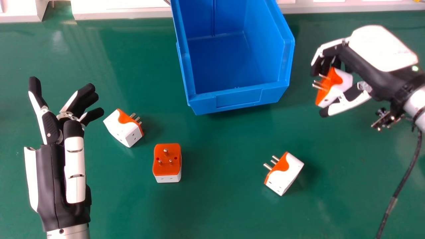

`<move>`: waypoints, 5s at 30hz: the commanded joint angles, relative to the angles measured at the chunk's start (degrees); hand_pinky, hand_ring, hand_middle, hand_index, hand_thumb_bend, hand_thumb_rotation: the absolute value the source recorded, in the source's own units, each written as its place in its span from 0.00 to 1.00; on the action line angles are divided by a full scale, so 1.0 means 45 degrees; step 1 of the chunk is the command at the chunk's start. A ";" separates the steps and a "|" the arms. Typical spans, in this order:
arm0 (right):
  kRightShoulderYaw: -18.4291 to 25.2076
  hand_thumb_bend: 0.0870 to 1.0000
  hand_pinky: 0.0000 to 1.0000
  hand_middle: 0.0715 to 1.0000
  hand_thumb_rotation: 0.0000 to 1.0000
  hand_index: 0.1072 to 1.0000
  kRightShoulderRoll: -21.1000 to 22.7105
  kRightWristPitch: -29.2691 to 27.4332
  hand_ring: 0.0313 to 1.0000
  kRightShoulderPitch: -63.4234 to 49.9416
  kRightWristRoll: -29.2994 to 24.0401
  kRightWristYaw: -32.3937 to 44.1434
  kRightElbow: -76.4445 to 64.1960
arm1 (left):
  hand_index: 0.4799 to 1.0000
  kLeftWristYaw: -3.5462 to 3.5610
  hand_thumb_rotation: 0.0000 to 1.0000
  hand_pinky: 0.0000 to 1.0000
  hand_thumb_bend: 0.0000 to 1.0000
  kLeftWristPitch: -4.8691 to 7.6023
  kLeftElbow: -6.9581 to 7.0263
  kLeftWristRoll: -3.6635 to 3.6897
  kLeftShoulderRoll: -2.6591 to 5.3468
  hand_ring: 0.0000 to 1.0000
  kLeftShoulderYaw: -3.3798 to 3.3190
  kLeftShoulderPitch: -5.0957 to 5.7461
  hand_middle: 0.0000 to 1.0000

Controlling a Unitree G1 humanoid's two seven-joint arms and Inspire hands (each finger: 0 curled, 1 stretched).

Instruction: Pick all objects and put in blue box

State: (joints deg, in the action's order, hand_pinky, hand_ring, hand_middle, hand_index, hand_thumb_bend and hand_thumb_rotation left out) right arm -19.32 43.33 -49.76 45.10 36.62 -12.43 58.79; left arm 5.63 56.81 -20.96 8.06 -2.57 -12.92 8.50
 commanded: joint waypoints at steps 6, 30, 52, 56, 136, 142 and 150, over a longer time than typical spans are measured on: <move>0.1181 0.47 0.37 0.47 0.00 0.45 0.0026 -0.0740 0.38 0.0685 -0.1473 0.0958 -0.0898 | 0.60 -0.0019 0.91 0.76 0.46 0.0121 0.0182 0.0115 0.0011 0.82 0.0035 -0.0038 0.83; 0.1482 0.47 0.41 0.48 0.00 0.45 -0.1586 -0.0358 0.38 0.3267 -0.1564 0.2340 -0.1180 | 0.60 -0.0205 0.90 0.76 0.47 0.0232 -0.0318 -0.0133 -0.0041 0.82 -0.0013 -0.0408 0.83; 0.0297 0.47 0.45 0.46 0.00 0.44 -0.5246 0.2670 0.40 0.7388 0.0351 0.0104 0.2603 | 0.59 -0.0140 0.90 0.76 0.50 0.0154 -0.0684 -0.0067 -0.0019 0.82 0.0104 -0.0783 0.83; 0.0121 0.47 0.43 0.46 0.00 0.45 -0.5387 0.3112 0.39 0.7766 0.0506 -0.0036 0.2943 | 0.59 -0.0091 0.89 0.76 0.50 0.0172 -0.0774 -0.0041 -0.0011 0.82 0.0138 -0.0847 0.83; 0.0728 0.97 0.64 0.74 0.24 0.72 -0.4469 0.1439 0.72 0.6322 0.0003 -0.1225 0.2505 | 0.58 -0.0166 0.90 0.76 0.49 0.0155 -0.0196 -0.0304 0.0296 0.82 0.0312 -0.0239 0.83; 0.1848 0.94 0.60 0.74 0.21 0.70 -0.3371 -0.1097 0.71 0.3791 -0.1171 -0.1300 0.0582 | 0.58 -0.0136 0.89 0.76 0.49 0.0146 -0.0040 -0.0176 0.0282 0.82 0.0312 -0.0084 0.83; 0.2991 0.93 0.55 0.73 0.18 0.70 -0.2002 -0.1990 0.69 -0.0222 -0.2889 0.0057 -0.2644 | 0.58 -0.0125 0.89 0.76 0.48 -0.0003 0.0090 -0.0199 0.0273 0.82 0.0344 0.0069 0.83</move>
State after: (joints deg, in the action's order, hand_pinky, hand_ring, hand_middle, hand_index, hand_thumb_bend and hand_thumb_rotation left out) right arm -7.08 33.23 -58.38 46.01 25.64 -13.33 49.82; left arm 5.04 56.41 -21.65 7.13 -1.06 -11.45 8.40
